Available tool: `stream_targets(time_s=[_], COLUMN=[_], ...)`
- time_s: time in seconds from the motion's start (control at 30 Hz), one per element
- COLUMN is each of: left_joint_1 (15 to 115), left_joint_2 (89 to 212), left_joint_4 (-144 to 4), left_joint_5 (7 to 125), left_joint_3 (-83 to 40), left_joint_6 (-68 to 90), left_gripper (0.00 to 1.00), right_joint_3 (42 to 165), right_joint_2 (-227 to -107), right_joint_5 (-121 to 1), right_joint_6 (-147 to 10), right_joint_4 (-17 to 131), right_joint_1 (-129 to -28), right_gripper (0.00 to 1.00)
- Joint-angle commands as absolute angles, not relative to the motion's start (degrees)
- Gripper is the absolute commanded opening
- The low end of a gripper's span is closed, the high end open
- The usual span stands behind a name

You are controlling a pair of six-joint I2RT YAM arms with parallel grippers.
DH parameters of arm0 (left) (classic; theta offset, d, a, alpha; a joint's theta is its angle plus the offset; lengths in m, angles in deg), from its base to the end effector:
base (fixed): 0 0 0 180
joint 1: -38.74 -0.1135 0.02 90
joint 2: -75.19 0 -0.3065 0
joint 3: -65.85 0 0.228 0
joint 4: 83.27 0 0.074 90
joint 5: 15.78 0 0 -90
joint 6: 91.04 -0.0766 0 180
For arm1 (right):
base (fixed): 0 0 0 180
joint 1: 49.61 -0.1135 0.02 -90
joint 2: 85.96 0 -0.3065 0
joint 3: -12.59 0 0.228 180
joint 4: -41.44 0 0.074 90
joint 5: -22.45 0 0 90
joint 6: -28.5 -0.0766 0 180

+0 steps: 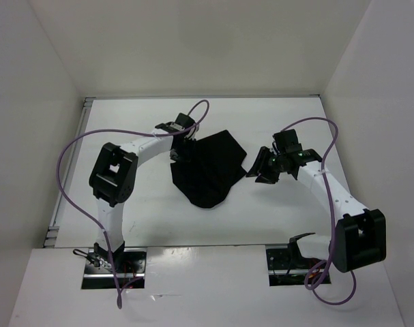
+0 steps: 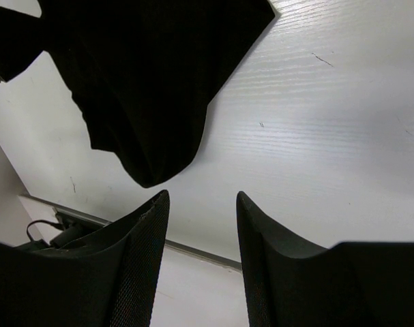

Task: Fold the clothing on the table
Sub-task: Move the skirt to the center of the board

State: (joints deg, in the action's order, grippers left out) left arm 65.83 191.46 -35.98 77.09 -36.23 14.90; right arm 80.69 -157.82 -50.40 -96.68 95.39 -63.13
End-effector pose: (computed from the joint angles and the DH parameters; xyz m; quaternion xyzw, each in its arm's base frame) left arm 0.4011 -0.2009 0.2002 0.0880 0.9649 -0.0677 0.2380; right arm 0.2190 0.0759 0.2654 0.1377 0.9407 0.2439 0.1914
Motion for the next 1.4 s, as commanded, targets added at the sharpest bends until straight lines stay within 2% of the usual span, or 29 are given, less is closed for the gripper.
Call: stream_targets(time_s=[0.0, 0.17, 0.3, 0.37, 0.43, 0.63, 0.77, 0.93, 1.07, 1.13, 1.23, 1.37], left_joint_1=[65.55, 65.55, 65.55, 65.55, 65.55, 66.16, 70.2, 75.99, 76.01, 74.79, 70.57, 61.44], left_joint_2=[192.79, 194.02, 194.55, 194.55, 194.55, 184.02, 184.52, 187.51, 185.42, 182.08, 176.55, 169.07], left_joint_4=[-36.81, -36.81, -36.81, -36.81, -36.03, -30.68, -25.39, -24.77, -30.03, -35.98, -43.38, -48.84], left_joint_5=[75.71, 73.7, 73.16, 74.12, 74.13, 65.88, 59.29, 45.07, 35.47, 30.57, 29.65, 39.82], left_joint_3=[-35.1, -33.88, -32.73, -32.73, -32.73, -39.66, -48.27, -59.16, -65.68, -65.69, -62.17, -46.83], left_joint_6=[12.93, 12.41, 12.4, 12.4, 12.4, 13.02, 11.36, 13.28, 18.45, 22.85, 29.09, 37.52], left_gripper=[0.42, 0.36, 0.25, 0.0, 0.0, 0.0, 0.0, 0.0, 0.0, 0.0, 0.0, 0.0], right_joint_3=[80.41, 80.41, 80.41, 80.41, 80.41, 80.41, 79.88, 79.88, 80.4, 80.41, 80.93, 80.93], right_joint_2=[-156.45, -156.45, -156.45, -156.45, -156.45, -155.4, -154.87, -154.34, -153.11, -151.1, -149.25, -145.83], right_joint_5=[-50.67, -50.67, -51.2, -51.2, -51.2, -51.73, -52.25, -53.48, -55.59, -57.52, -59.46, -62.36], right_joint_6=[-97.45, -97.45, -97.45, -97.97, -97.98, -98.5, -98.5, -99.03, -100.78, -101.4, -102.11, -103.34], right_joint_4=[94.58, 94.58, 94.58, 94.58, 94.58, 94.58, 94.58, 94.58, 95.1, 95.1, 96.24, 96.77], right_joint_1=[-63.59, -63.59, -63.59, -63.59, -63.59, -63.59, -63.59, -63.59, -63.59, -63.59, -63.59, -63.59], right_gripper=[0.5, 0.5, 0.5, 0.5, 0.5, 0.5, 0.5, 0.5, 0.5, 0.5, 0.5, 0.5])
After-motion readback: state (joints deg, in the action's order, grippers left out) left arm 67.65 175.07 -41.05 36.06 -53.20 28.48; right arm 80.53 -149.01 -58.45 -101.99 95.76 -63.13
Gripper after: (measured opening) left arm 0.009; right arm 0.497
